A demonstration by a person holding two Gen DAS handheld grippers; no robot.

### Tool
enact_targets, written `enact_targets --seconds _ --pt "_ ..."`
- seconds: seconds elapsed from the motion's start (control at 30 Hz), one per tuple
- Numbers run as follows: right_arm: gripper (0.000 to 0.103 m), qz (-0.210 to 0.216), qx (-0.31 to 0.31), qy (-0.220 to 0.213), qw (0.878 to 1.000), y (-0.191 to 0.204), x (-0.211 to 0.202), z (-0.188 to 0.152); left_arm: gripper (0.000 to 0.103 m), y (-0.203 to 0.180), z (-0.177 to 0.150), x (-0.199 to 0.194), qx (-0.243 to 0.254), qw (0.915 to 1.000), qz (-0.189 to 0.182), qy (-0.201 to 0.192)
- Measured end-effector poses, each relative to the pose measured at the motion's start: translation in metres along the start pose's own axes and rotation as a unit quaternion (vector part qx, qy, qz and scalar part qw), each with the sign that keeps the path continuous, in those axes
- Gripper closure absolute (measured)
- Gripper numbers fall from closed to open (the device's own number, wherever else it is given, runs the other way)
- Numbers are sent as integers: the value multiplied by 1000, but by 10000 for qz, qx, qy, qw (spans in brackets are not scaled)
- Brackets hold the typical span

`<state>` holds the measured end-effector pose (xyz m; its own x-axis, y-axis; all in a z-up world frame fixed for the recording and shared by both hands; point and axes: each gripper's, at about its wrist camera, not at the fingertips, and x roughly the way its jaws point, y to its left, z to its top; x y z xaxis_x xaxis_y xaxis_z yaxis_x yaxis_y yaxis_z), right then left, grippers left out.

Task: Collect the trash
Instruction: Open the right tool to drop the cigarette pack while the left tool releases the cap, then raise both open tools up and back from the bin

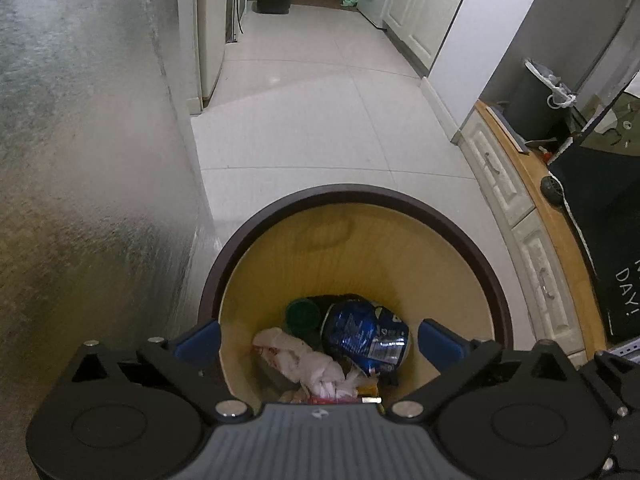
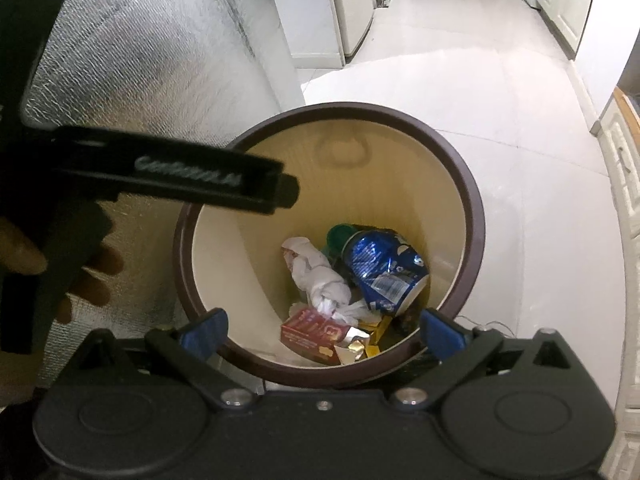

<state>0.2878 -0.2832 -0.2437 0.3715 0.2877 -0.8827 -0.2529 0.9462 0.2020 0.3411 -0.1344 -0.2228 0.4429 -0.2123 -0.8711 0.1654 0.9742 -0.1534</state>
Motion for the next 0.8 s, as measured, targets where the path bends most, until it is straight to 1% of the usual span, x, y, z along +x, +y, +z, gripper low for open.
enact_targets --seconds 0.2,0.27,0.33,0.57,0.63,0.8 --pt "0 -154 -83 -127 9998 7 -15 -2 0 -4 -7 -19 44 10000 66 23" --pt "0 -177 -86 -190 9996 8 -23 -3 0 -6 -10 -26 77 9999 83 125" --pt "0 -219 -88 -243 9994 10 -30 -3 0 -8 -13 -35 137 9998 83 137" --pt "0 -342 -128 -432 9984 17 -60 -11 0 -12 -22 -75 253 9996 120 -105" --pt "0 -407 -104 -495 9979 19 -71 -14 0 -13 -26 -88 291 9994 76 -181" --pt "0 -529 -55 -682 9963 25 -99 -27 0 -15 -39 -118 401 9986 127 -311"
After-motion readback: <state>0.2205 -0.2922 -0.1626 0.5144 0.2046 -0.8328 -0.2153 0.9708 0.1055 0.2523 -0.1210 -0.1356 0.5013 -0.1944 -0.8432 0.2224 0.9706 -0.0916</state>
